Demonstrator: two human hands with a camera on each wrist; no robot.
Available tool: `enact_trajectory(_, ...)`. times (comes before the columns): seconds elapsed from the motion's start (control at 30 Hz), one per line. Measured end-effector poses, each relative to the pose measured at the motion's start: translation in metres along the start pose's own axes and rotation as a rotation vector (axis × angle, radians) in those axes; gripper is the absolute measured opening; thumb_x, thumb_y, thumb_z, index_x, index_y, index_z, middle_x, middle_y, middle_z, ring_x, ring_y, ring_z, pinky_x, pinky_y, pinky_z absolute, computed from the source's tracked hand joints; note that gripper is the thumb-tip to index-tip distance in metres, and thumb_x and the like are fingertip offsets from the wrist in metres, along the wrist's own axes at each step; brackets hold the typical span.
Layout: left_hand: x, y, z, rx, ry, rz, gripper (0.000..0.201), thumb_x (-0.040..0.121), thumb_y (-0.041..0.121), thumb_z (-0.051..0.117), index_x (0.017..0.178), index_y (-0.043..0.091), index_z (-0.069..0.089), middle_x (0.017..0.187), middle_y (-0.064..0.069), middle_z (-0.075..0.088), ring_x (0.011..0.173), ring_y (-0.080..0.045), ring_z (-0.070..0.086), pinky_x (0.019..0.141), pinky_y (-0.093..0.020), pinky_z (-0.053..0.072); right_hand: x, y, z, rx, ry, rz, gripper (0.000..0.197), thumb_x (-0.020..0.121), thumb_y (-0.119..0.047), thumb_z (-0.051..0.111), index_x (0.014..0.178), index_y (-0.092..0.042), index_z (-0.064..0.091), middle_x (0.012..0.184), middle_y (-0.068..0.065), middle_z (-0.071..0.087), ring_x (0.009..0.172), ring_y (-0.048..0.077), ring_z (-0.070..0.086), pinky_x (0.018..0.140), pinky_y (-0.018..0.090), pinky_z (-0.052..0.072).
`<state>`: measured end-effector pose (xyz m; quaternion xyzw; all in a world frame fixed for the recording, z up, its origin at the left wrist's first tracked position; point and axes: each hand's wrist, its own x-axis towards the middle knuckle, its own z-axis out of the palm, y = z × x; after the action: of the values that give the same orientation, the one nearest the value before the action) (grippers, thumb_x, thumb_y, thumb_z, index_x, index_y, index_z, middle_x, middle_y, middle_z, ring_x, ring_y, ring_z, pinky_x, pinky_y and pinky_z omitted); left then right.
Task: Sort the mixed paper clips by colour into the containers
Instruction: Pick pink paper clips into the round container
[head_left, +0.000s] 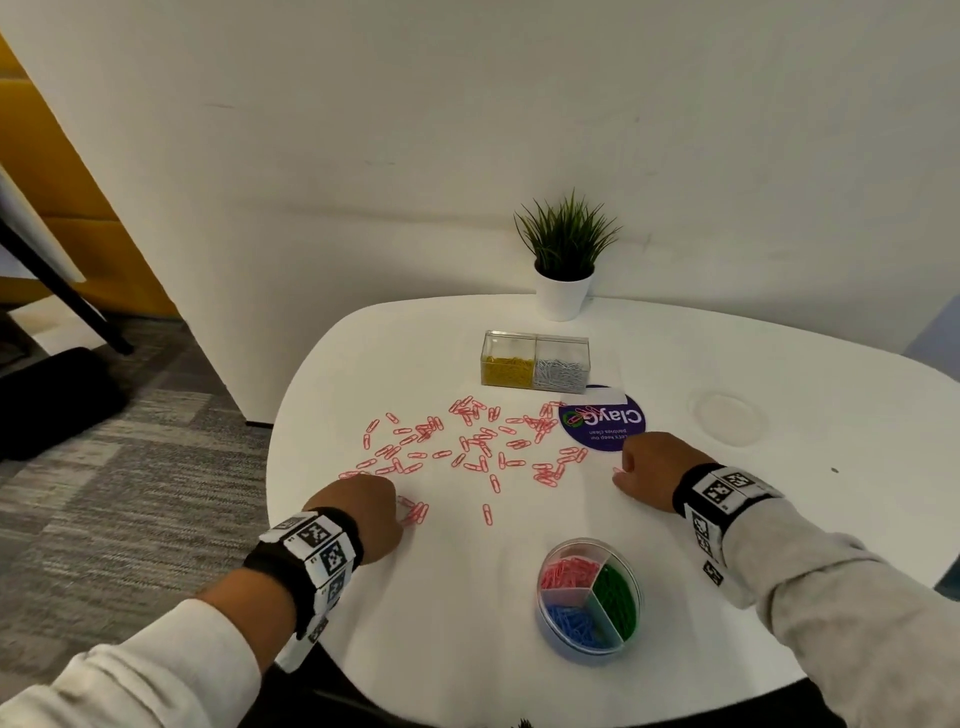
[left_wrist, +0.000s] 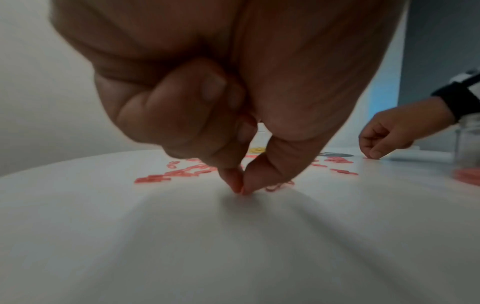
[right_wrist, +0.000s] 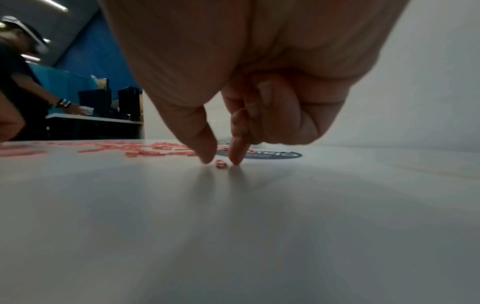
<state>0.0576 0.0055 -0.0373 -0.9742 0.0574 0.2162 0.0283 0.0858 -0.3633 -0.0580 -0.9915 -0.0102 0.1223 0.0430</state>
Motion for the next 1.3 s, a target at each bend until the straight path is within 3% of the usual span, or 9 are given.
enact_trajectory(0.13,-0.02,0.035,-0.019,-0.12,0.093,0.191,0.021,0.09,0.041,0.046,0.077,0.024,0.049,0.082,0.009,0.055,0.079,-0.015,0.054,0.068,-0.028,0.043,-0.008,-0.007,0.008,-0.052,0.0,-0.067,0.021,0.099,-0.035,0.05,0.104,-0.016,0.057,0.107,0.003,0.063,0.084,0.016,0.05,0.075,0.026,0.038)
enact_trajectory(0.27,-0.048,0.092,-0.033,-0.329,0.191,0.575,0.01,0.09,0.037,0.056,0.086,0.029,0.059,0.081,0.015,0.053,0.077,-0.007,0.052,0.068,-0.024,0.04,-0.011,-0.015,0.007,0.022,-0.044,-0.025,0.015,0.092,-0.033,0.056,0.089,-0.02,0.049,0.091,-0.002,0.055,0.083,0.017,0.051,0.072,0.026,0.038)
enact_trajectory(0.37,-0.056,0.118,-0.025,-0.286,0.203,0.694,0.009,0.091,0.028,0.057,0.097,0.026,0.063,0.089,0.012,0.05,0.082,-0.008,0.051,0.073,-0.023,0.043,-0.016,-0.02,0.003,0.083,-0.124,0.021,0.025,0.084,-0.033,0.06,0.069,-0.019,0.046,0.07,-0.003,0.048,0.073,0.018,0.051,0.059,0.025,0.038)
enact_trajectory(0.5,-0.057,0.13,-0.015,-0.228,0.202,0.717,0.024,0.093,0.021,0.052,0.114,0.025,0.064,0.105,0.004,0.058,0.094,-0.014,0.057,0.081,-0.026,0.048,-0.029,-0.022,0.003,0.107,-0.19,0.01,0.032,0.082,-0.029,0.059,0.059,-0.02,0.039,0.06,-0.002,0.042,0.061,0.018,0.044,0.055,0.024,0.036)
enact_trajectory(0.7,-0.063,0.122,-0.021,-0.282,0.158,0.753,0.039,0.096,0.032,0.058,0.135,0.03,0.057,0.128,0.01,0.064,0.109,-0.008,0.061,0.094,-0.031,0.052,-0.063,-0.027,-0.032,0.261,-0.053,-0.11,0.012,0.081,-0.028,0.064,0.079,-0.022,0.054,0.082,-0.006,0.06,0.075,0.011,0.056,0.064,0.025,0.043)
enact_trajectory(0.87,-0.062,0.115,-0.015,-0.368,0.21,0.755,0.032,0.093,0.024,0.063,0.125,0.028,0.062,0.119,0.01,0.065,0.101,-0.006,0.061,0.088,-0.023,0.052,-0.103,-0.059,-0.052,0.199,-0.073,-0.36,0.009,0.08,-0.024,0.061,0.083,-0.021,0.053,0.08,-0.007,0.055,0.074,0.014,0.053,0.067,0.029,0.045)
enact_trajectory(1.07,-0.058,0.113,-0.012,-0.313,0.316,0.721,0.012,0.098,0.022,0.056,0.107,0.022,0.064,0.1,0.003,0.065,0.086,-0.013,0.06,0.079,-0.026,0.052,-0.116,-0.082,-0.041,0.086,-0.114,-0.443,0.007,0.091,-0.023,0.057,0.089,-0.021,0.051,0.091,-0.001,0.054,0.081,0.019,0.054,0.068,0.027,0.043)
enact_trajectory(1.2,-0.057,0.109,-0.013,-0.316,0.325,0.701,0.019,0.099,0.023,0.053,0.112,0.022,0.067,0.105,0.004,0.068,0.091,-0.013,0.061,0.081,-0.024,0.05,-0.115,-0.086,-0.037,0.099,-0.079,-0.462,0.008,0.095,-0.024,0.055,0.102,-0.02,0.057,0.092,-0.006,0.052,0.082,0.016,0.051,0.073,0.024,0.037)
enact_trajectory(1.3,-0.057,0.109,-0.011,-0.307,0.325,0.723,0.027,0.102,0.026,0.048,0.124,0.026,0.064,0.116,0.005,0.068,0.101,-0.013,0.062,0.087,-0.022,0.048,-0.113,-0.078,-0.039,0.158,-0.062,-0.455,0.014,0.095,-0.019,0.053,0.105,-0.02,0.063,0.1,-0.003,0.065,0.087,0.015,0.058,0.079,0.028,0.047)
